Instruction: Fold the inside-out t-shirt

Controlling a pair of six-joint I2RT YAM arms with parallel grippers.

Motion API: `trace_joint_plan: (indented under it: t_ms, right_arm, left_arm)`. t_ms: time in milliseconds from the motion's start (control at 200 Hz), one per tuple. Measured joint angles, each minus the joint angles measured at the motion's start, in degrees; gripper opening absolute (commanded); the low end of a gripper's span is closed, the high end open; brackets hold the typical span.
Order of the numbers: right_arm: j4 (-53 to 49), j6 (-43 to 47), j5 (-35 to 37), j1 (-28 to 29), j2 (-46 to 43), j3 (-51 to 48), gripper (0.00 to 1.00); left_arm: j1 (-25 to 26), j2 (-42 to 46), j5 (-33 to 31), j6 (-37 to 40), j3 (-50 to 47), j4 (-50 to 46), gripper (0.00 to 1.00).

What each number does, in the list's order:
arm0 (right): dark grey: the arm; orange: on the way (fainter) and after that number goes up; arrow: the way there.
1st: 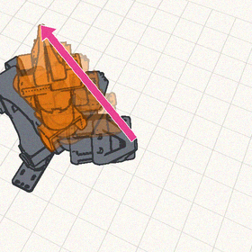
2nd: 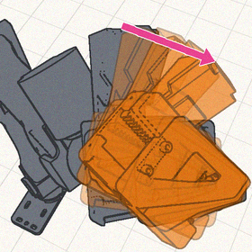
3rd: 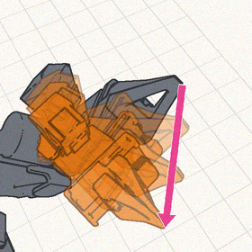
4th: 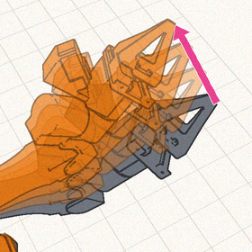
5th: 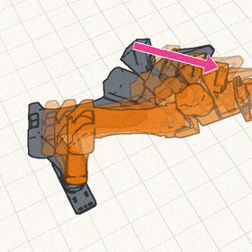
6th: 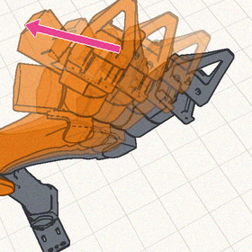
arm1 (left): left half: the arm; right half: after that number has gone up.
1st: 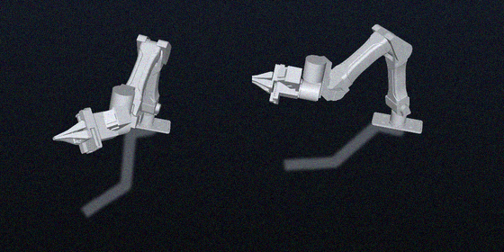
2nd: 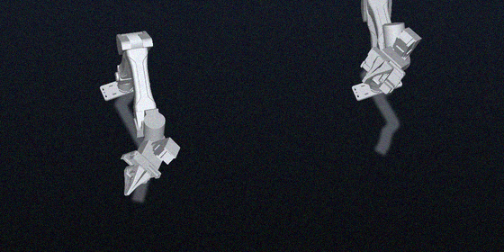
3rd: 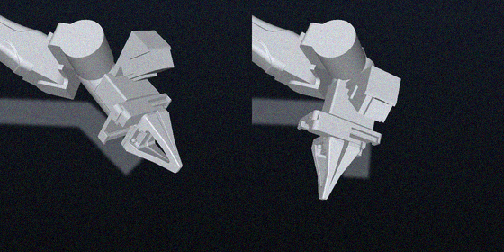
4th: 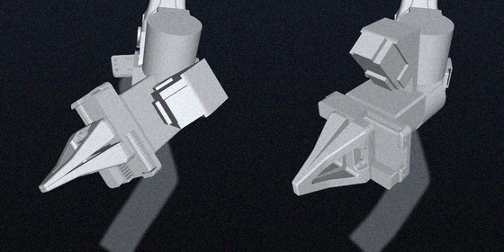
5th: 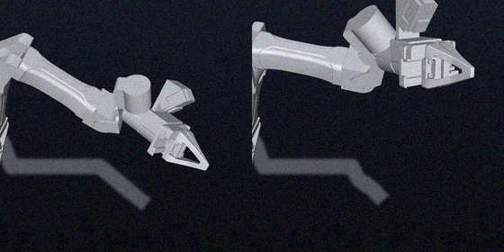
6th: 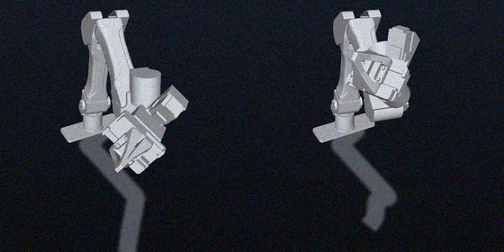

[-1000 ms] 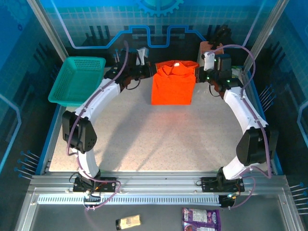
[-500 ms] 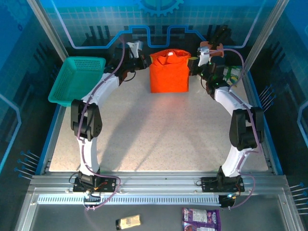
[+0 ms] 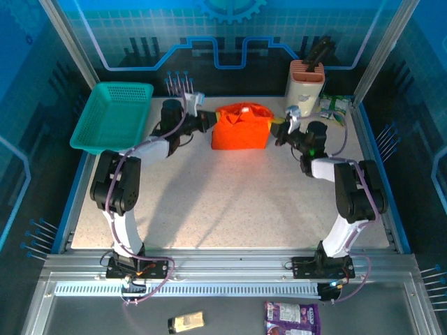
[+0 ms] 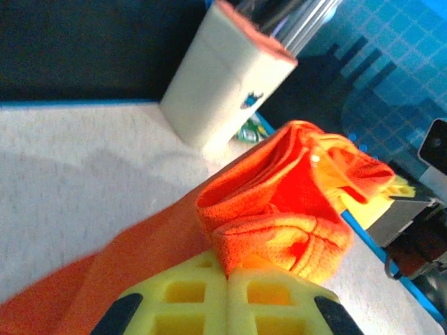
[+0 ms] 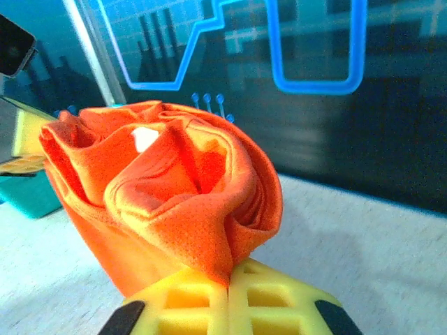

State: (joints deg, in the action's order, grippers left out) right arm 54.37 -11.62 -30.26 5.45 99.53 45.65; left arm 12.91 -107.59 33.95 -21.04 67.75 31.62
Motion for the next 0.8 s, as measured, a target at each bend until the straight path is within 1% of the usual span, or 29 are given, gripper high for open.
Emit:
trace_joint_plan:
  t_ms: [90,190,345,435,540,690,800]
  right_arm:
    - [1.09,-0.13,-1.77,0.04,-5.05,-6.91,0.00]
    - [0.98,-0.17,-2.69,0.17,-11.61,-12.50,0.00]
    - [-3.32,-0.20,-2.75,1.55,-22.29,-19.06,0.00]
    - [-8.22,-0.20,-1.84,3.91,-27.65,-22.10,0.00]
    - [-14.84,-0.66,0.48,7.61,-33.57,-25.35,0.00]
    - [-23.80,-2.80,4.92,13.27,-42.49,-29.86,0.00]
    - [-30.71,-5.64,9.16,15.76,-49.05,-32.30,0.00]
  left_arm:
    - [0.00,3.61,0.59,-1.16,-8.26,4.15,0.00]
    - [0.00,8.02,1.16,-2.73,-15.21,7.82,0.00]
    - [1.11,13.86,2.14,-4.52,-23.02,10.38,0.00]
    - [2.80,16.26,2.56,-4.76,-27.06,10.08,0.00]
    - [5.57,17.86,2.58,-5.25,-30.51,7.39,0.00]
    - [9.33,18.78,2.56,-5.20,-32.28,1.53,0.00]
    - [10.36,19.89,2.49,-5.20,-33.83,-1.29,0.00]
